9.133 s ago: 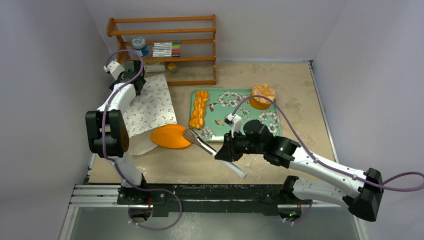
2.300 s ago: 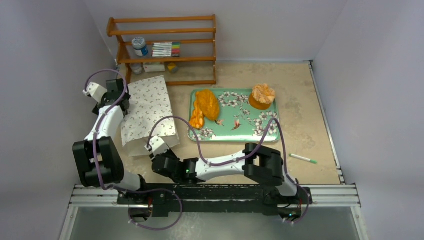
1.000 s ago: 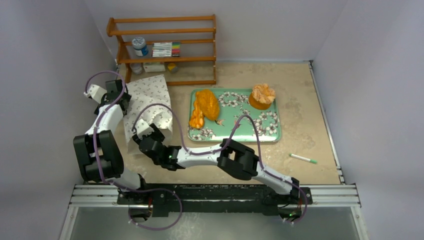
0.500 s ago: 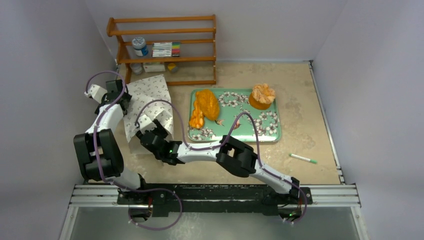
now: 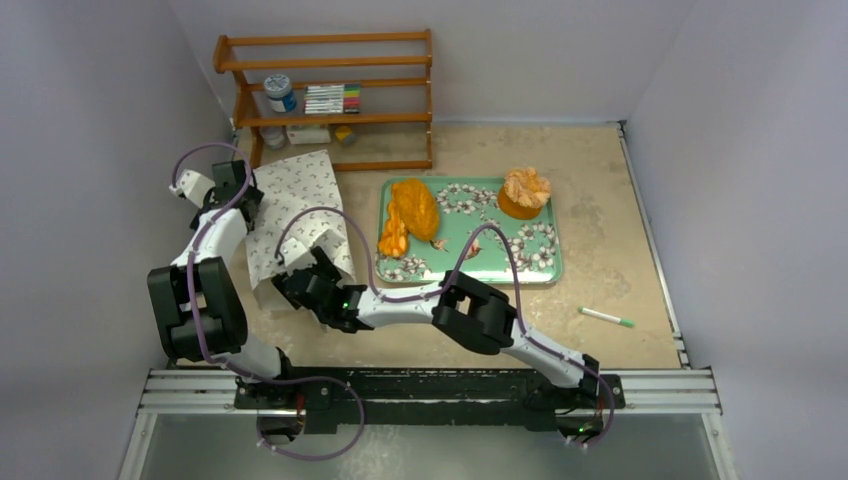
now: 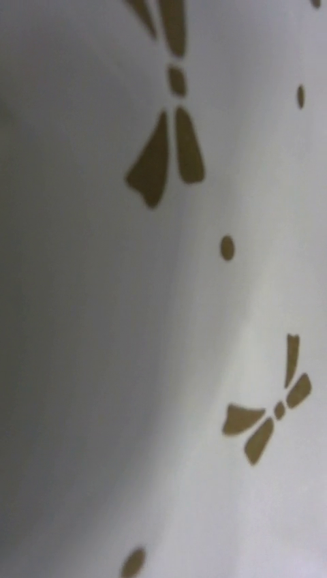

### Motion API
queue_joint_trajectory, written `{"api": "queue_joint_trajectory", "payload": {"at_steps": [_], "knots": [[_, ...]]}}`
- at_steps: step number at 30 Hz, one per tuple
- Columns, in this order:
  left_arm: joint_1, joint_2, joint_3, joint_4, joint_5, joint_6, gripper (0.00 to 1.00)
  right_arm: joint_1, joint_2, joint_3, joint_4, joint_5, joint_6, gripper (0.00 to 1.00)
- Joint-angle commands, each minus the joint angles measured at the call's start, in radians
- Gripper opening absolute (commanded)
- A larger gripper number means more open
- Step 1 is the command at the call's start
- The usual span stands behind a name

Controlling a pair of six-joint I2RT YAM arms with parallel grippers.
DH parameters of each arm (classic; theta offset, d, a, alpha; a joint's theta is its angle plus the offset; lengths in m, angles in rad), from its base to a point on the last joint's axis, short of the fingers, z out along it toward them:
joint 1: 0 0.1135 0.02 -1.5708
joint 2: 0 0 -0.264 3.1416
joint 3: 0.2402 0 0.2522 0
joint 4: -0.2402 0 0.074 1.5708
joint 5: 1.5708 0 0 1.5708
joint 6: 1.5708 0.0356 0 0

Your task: Take the fake bread out of the paper bag

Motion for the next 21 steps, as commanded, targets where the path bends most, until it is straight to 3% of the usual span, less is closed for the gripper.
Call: {"api": "queue_joint_trajectory", "payload": {"at_steps": [1,7,10,13,15,21], "knots": [[0.006,0.006,-0.018,0.039,-0.005,-0.007,0.92,-0.005,0.014,0.057,-0.024,-0.055,0.047,0.75],[0.007,0.011,-0.029,0.048,-0.005,-0.01,0.92,-0.018,0.06,0.091,-0.051,-0.082,0.082,0.71],[0.007,0.012,-0.032,0.048,-0.004,-0.01,0.92,-0.032,0.071,0.1,-0.063,-0.106,0.106,0.63],[0.008,0.012,-0.031,0.051,-0.005,-0.011,0.92,-0.036,0.058,0.075,-0.045,-0.107,0.105,0.38],[0.007,0.013,-0.029,0.051,-0.004,-0.011,0.92,-0.035,0.032,0.031,0.007,-0.092,0.09,0.29],[0.007,0.013,-0.025,0.048,-0.003,-0.011,0.92,-0.034,-0.048,-0.09,0.124,-0.028,0.075,0.31]]}}
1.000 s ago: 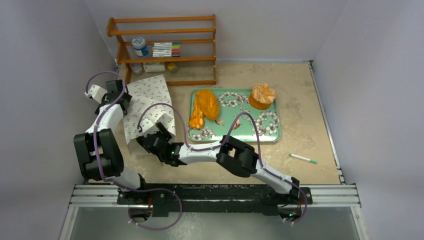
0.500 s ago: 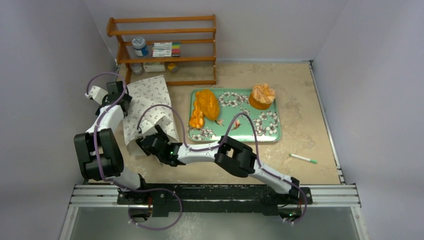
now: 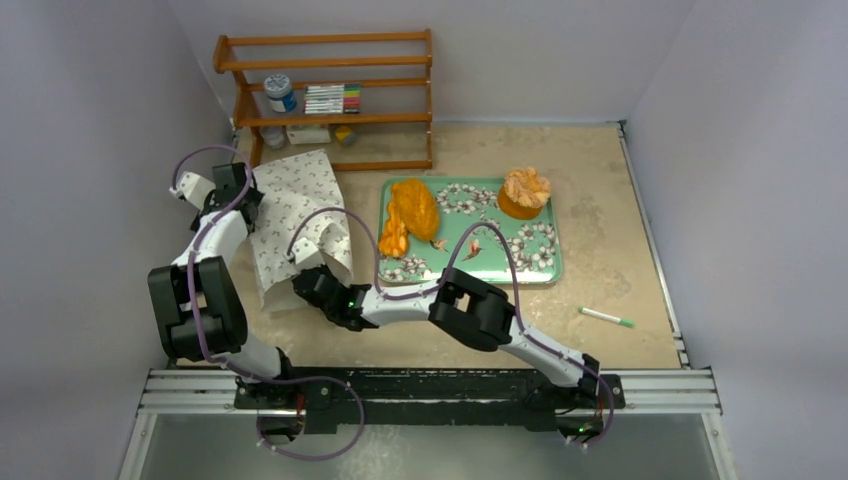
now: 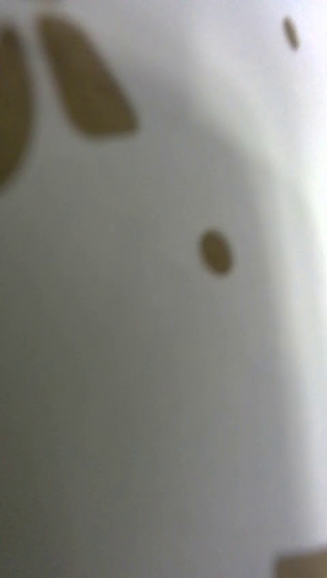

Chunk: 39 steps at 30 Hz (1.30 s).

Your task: Take the fake bread out of the paper bag

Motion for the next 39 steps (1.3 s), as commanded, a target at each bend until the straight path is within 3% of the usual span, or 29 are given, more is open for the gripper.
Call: {"api": "queue_joint_trajectory", "payload": {"at_steps": [1,8,13,19,31,39], "knots": [[0.006,0.011,0.0,0.012,0.002,-0.012,0.92,-0.006,-0.089,-0.071,0.093,0.041,-0.018,0.31],[0.006,0.007,-0.001,0.007,0.004,-0.011,0.92,0.004,-0.09,-0.051,0.058,0.045,-0.022,0.34],[0.004,0.006,0.0,0.007,0.006,-0.01,0.92,0.014,-0.123,-0.061,0.005,0.054,-0.014,0.14],[0.005,0.017,0.007,0.009,0.017,-0.014,0.92,0.063,-0.235,-0.169,-0.02,0.07,-0.017,0.06],[-0.006,0.041,0.02,0.021,0.032,-0.03,0.91,0.124,-0.375,-0.246,-0.254,0.043,0.076,0.0],[-0.022,0.061,0.05,0.016,0.022,-0.026,0.91,0.187,-0.551,-0.44,-0.351,0.077,0.15,0.0]]}}
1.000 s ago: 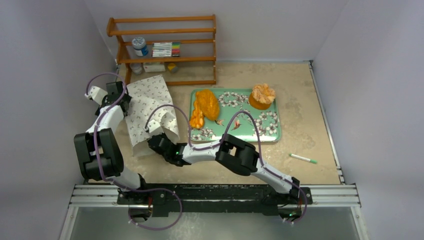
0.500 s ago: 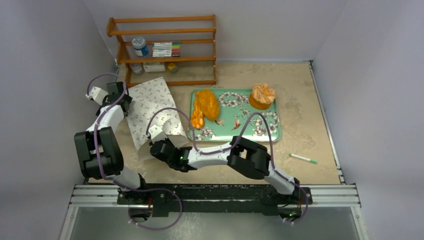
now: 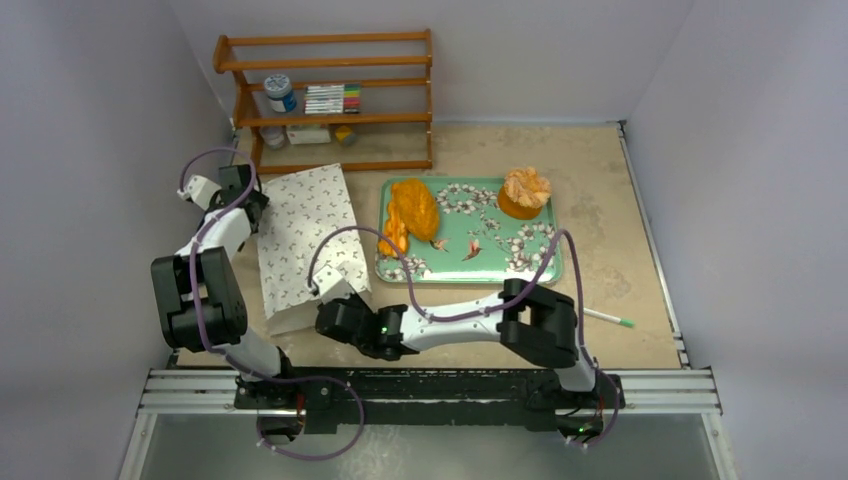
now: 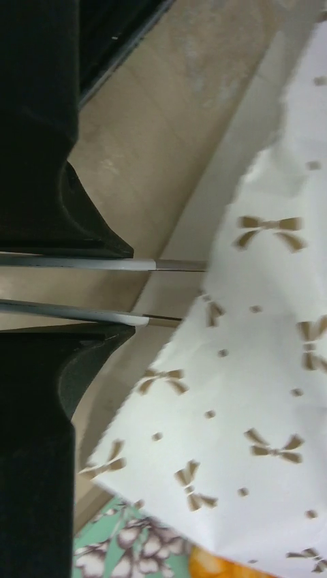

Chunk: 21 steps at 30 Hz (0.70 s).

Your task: Take the fake bread out of the paper bag

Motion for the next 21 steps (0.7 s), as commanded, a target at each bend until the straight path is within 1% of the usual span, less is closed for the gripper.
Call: {"api": "queue_joint_trajectory", "payload": {"at_steps": [1,7,12,14,16,18,19,21], "knots": [[-0.018,0.011,0.051,0.023,0.002,-0.01,0.91,0.055,-0.137,-0.064,-0.066,0.027,0.07,0.0],[-0.058,0.03,0.081,0.014,-0.022,-0.017,0.91,0.089,-0.23,-0.122,-0.15,-0.019,0.106,0.0],[-0.073,0.033,0.101,0.005,-0.037,-0.017,0.91,0.136,-0.298,-0.152,-0.215,0.004,0.123,0.0],[-0.085,0.035,0.101,0.007,-0.045,-0.018,0.91,0.138,-0.272,-0.147,-0.216,0.021,0.093,0.0],[-0.1,0.038,0.104,-0.003,-0.05,-0.023,0.91,0.151,-0.205,-0.101,-0.301,0.083,0.09,0.0],[-0.115,0.033,0.104,-0.009,-0.064,-0.021,0.91,0.182,-0.174,-0.086,-0.358,0.141,0.107,0.0],[-0.119,0.027,0.103,-0.008,-0.07,-0.017,0.9,0.186,-0.193,-0.103,-0.353,0.133,0.112,0.0],[-0.125,0.022,0.103,-0.008,-0.076,-0.009,0.9,0.184,-0.264,-0.173,-0.295,0.038,0.108,0.0]]}}
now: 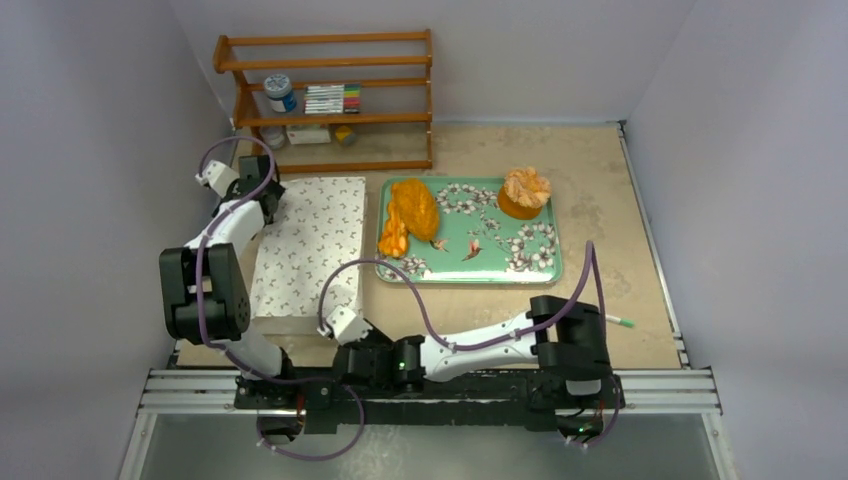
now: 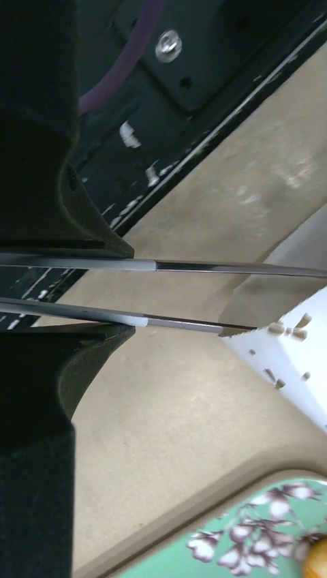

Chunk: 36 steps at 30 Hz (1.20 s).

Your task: Take the fake bread out of the paper bag

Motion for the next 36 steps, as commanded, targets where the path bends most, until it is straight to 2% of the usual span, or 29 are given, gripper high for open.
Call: {"api": "queue_joint_trajectory", "payload": {"at_steps": [1,4,5,6,8,10,17,25,31,36], "knots": [[-0.023,-0.013,0.038,0.0,-0.035,0.0,0.9,0.016,-0.119,-0.072,0.007,-0.048,0.006,0.0],[-0.035,-0.022,0.039,-0.008,-0.049,0.007,0.9,0.011,-0.19,-0.054,-0.033,-0.07,0.024,0.0],[-0.04,-0.026,0.039,-0.008,-0.052,0.009,0.9,0.012,-0.197,-0.038,-0.02,0.011,-0.014,0.0],[-0.044,-0.028,0.039,-0.008,-0.056,0.01,0.9,0.021,-0.179,-0.002,-0.06,0.075,-0.037,0.0],[-0.055,-0.031,0.039,-0.013,-0.062,0.01,0.9,0.023,-0.081,0.101,-0.241,0.151,0.023,0.0],[-0.064,-0.034,0.044,-0.02,-0.064,0.01,0.9,0.025,-0.02,0.115,-0.265,0.197,0.006,0.0],[-0.088,-0.066,0.053,-0.036,-0.075,0.027,0.9,0.0,-0.135,0.027,-0.159,0.093,-0.085,0.0],[-0.168,-0.178,0.023,-0.015,-0.087,0.062,0.9,-0.172,-0.192,-0.029,0.044,-0.041,-0.285,0.0],[-0.212,-0.152,0.055,-0.036,-0.115,0.083,0.9,-0.323,-0.129,0.024,0.187,-0.154,-0.442,0.0],[-0.212,-0.137,0.035,-0.031,-0.147,0.082,0.9,-0.373,-0.034,0.125,0.236,-0.187,-0.486,0.0]]}}
